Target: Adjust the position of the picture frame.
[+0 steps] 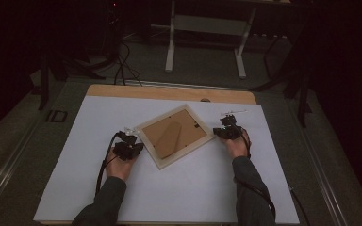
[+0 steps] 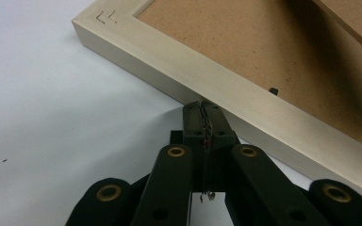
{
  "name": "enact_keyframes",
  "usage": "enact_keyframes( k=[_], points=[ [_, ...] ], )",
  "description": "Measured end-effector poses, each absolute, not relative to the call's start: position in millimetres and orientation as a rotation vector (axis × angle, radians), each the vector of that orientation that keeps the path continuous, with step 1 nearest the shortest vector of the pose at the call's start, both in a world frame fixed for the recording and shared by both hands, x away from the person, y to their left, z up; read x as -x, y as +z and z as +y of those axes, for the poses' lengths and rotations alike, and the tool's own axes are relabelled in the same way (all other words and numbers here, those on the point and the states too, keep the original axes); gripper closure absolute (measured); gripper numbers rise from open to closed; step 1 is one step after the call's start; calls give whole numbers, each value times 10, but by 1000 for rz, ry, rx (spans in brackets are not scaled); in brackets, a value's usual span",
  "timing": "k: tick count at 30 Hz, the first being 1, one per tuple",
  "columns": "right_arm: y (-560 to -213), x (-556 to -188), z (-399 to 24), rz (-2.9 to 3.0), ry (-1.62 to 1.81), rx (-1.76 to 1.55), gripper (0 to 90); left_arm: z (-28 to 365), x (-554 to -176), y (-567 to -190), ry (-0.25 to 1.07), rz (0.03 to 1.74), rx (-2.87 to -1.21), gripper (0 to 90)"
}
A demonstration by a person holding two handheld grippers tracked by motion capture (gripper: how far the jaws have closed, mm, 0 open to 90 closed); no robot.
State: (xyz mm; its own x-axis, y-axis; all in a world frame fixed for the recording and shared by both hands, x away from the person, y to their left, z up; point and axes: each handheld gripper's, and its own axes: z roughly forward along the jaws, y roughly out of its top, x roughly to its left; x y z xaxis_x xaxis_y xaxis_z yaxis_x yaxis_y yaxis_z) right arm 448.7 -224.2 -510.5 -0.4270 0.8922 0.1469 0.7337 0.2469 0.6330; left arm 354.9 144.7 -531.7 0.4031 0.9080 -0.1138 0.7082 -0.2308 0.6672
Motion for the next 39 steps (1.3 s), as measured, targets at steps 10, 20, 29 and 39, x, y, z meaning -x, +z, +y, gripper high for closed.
enact_keyframes(
  k=[10,20,29,39],
  points=[
    [-5208,-4512,-2219,2304,876,-1502,900,1426,-3568,-5315,394,1369,-2018,900],
    [-5223,-4300,-2211,2324,893,-1438,900,1420,-3583,-5310,384,1378,-2016,900],
    [-5197,-4109,-2184,2375,828,-1358,900,1464,-3595,-5319,348,1375,-2000,900],
    [-5204,-4184,-2205,2398,871,-1371,900,1460,-3593,-5320,355,1369,-2003,900]
  ],
)
